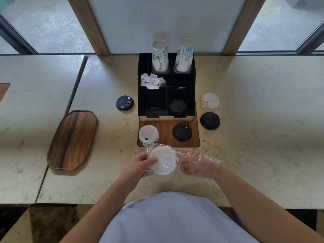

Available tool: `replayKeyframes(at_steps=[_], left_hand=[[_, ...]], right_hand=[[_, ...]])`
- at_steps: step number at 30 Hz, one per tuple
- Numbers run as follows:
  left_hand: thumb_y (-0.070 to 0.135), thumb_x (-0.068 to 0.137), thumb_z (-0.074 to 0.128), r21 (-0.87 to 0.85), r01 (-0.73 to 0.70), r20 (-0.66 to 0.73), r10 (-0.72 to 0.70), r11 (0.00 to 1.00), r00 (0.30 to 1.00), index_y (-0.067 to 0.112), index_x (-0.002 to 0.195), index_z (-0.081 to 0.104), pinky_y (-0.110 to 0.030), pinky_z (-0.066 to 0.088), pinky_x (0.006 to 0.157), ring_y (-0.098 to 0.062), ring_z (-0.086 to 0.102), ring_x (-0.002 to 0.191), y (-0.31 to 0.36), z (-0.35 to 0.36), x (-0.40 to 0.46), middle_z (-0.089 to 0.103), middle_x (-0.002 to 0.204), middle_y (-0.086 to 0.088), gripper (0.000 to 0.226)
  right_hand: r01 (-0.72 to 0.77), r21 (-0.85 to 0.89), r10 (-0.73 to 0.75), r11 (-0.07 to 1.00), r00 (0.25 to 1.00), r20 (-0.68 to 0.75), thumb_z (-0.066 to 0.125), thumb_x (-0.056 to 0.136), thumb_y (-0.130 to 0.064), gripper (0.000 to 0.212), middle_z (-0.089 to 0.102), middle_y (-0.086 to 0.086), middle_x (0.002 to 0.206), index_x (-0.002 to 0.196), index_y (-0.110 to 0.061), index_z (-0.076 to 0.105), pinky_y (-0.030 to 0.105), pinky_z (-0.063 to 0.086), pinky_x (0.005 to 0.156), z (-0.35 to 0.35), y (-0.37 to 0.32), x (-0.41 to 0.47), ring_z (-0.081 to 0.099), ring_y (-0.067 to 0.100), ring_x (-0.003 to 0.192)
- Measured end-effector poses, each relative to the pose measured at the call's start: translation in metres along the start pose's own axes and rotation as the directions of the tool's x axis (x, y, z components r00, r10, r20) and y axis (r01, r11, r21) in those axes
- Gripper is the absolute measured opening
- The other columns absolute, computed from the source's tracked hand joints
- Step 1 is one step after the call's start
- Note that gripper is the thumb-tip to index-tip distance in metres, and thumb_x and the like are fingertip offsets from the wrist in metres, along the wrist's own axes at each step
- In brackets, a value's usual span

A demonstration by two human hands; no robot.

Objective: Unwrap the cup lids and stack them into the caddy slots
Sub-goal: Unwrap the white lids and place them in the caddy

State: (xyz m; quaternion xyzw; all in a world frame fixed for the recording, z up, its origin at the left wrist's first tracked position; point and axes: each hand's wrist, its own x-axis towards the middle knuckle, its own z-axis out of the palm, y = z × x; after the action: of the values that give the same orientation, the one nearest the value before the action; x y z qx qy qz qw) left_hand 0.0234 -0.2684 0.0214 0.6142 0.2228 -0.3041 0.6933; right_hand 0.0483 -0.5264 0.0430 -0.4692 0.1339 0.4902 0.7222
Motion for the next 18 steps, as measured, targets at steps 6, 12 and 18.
replayKeyframes(at_steps=[6,12,18], left_hand=[[0.038,0.079,0.079,0.027,-0.018,0.048,0.017,0.999,0.999,0.014,0.108,0.078,-0.032,0.056,0.074,-0.024,0.067,0.088,0.003,0.004,-0.002,0.076,0.108,-0.014,0.038],[0.04,0.087,0.075,0.003,-0.025,0.107,0.025,1.0,0.994,0.02,0.111,0.079,-0.029,0.057,0.074,-0.018,0.068,0.084,0.005,0.003,-0.003,0.077,0.1,-0.008,0.031],[0.04,0.085,0.076,-0.082,-0.057,0.055,0.061,0.995,0.997,0.022,0.11,0.079,-0.033,0.06,0.076,-0.025,0.073,0.097,0.009,0.003,-0.006,0.077,0.112,-0.01,0.032]], right_hand=[[-0.047,-0.062,0.039,0.997,0.992,-0.12,0.071,0.094,-0.017,0.011,0.055,0.001,0.078,0.086,-0.011,0.067,0.014,0.042,0.052,0.01,-0.005,0.004,0.045,0.008,0.064],[-0.044,-0.072,0.037,0.996,0.995,-0.095,0.093,0.066,-0.041,0.034,0.063,0.0,0.079,0.086,-0.018,0.078,0.019,0.041,0.053,0.006,-0.005,0.003,0.052,0.009,0.064],[0.024,-0.122,-0.041,0.992,0.988,-0.147,0.075,0.086,-0.051,0.037,0.062,0.002,0.088,0.105,-0.019,0.075,0.019,0.044,0.055,0.013,-0.004,0.015,0.053,0.011,0.066]])
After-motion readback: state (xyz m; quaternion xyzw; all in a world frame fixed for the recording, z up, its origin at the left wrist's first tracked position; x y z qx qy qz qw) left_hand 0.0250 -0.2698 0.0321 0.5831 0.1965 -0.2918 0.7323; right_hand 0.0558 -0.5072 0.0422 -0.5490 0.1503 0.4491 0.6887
